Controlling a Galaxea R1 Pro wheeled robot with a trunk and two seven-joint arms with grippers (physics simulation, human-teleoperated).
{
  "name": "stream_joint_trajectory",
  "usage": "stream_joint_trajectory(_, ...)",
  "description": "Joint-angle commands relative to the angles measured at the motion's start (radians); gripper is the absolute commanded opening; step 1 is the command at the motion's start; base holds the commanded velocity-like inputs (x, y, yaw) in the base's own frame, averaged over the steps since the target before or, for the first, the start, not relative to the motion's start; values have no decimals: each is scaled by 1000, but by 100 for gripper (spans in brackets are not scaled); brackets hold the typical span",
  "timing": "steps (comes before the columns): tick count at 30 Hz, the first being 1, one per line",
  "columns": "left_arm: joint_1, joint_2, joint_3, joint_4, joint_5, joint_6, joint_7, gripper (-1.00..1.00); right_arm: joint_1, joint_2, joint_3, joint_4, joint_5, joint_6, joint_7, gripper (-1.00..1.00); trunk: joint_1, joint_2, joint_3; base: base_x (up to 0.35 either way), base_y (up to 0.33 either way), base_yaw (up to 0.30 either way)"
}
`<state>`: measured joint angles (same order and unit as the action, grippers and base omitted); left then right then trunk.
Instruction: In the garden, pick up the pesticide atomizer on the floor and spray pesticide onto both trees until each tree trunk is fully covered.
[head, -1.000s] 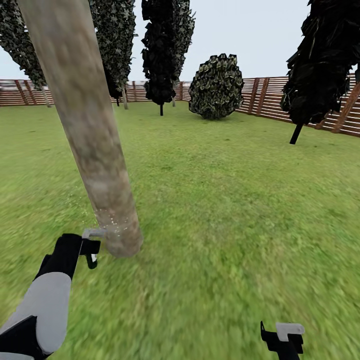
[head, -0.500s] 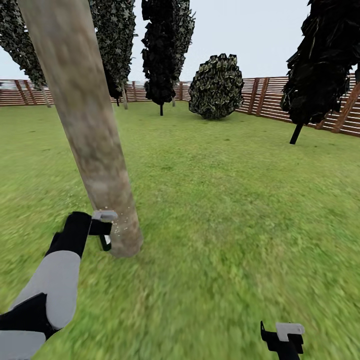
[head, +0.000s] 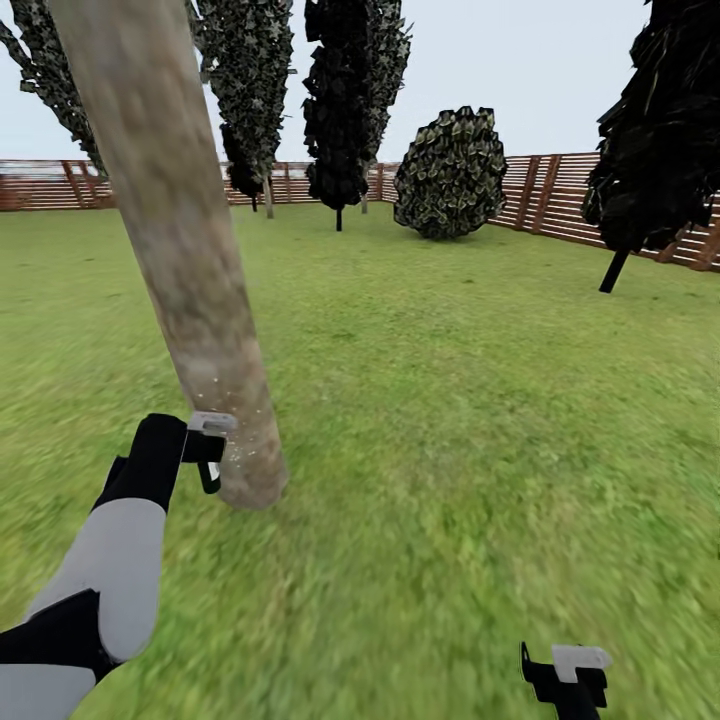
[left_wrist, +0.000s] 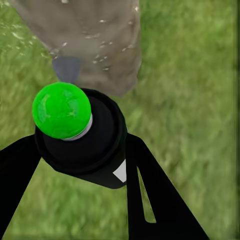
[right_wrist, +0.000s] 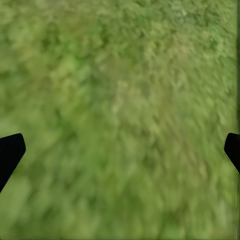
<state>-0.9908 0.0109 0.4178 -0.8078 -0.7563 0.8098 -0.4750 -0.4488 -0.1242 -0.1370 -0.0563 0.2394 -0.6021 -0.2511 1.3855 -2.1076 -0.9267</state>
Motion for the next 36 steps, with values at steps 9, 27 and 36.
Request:
stream_joint_trajectory(9,1,4,2,-1,-12,-1,-7,-100,-1,1,-7,1,11,-2,-4,100,0,0,-1,36,-272,0)
stream_joint_trajectory(27,53,19,15,6,-3,-7,38,-100,-1,3,-6,1,11,-2,-2,100,0,0,-1,92,-272,223)
stream_joint_trajectory(36,60,17,15,0,-1,-8,38,-100,-1,2,-7,1,11,-2,-2,100,0,0,-1,51,-270,15)
